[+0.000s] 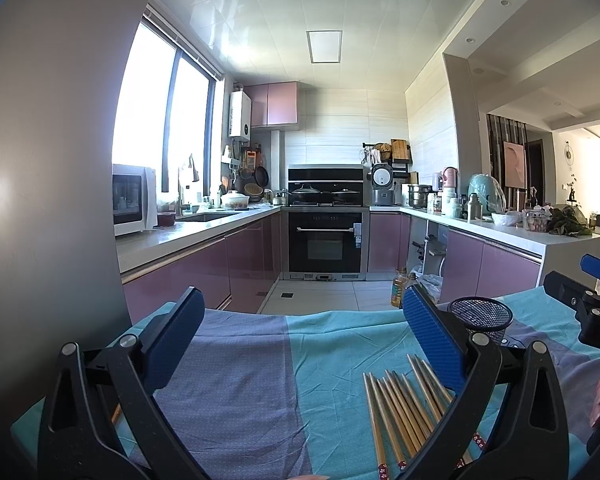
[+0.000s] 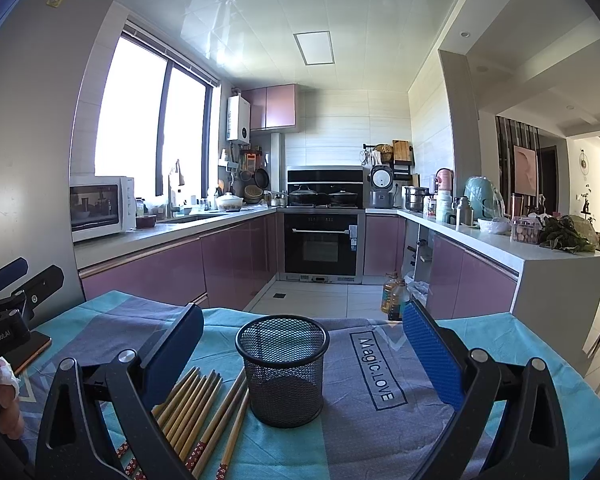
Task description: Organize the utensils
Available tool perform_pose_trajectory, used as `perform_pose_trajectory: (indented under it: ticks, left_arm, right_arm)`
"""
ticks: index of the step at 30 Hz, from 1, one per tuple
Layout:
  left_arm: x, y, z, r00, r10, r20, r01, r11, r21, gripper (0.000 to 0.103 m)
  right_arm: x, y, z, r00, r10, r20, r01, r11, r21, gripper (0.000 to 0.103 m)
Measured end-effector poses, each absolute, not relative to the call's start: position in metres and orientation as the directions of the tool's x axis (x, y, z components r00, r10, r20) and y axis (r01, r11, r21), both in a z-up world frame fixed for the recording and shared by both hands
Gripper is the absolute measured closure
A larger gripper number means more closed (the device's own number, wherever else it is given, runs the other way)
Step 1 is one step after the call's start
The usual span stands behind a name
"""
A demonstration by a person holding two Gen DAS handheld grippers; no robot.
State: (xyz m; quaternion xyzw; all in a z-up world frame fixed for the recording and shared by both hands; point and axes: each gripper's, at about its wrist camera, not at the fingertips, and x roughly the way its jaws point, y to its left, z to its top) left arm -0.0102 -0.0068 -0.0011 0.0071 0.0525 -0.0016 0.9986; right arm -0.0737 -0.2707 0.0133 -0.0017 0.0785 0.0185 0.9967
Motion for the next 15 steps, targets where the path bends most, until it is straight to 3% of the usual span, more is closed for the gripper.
perform_pose_trajectory:
  ticks: [15]
  left_arm:
    - [-0.0092, -0.0088, -0.0013, 0.994, -0.007, -0.109, 0.009, 1.000, 0.017, 0.005]
  right_arm:
    - [-0.0731, -0.2716, 0.0133, 0.987, 0.038, -0.156, -0.038, 0.999, 0.001, 0.006]
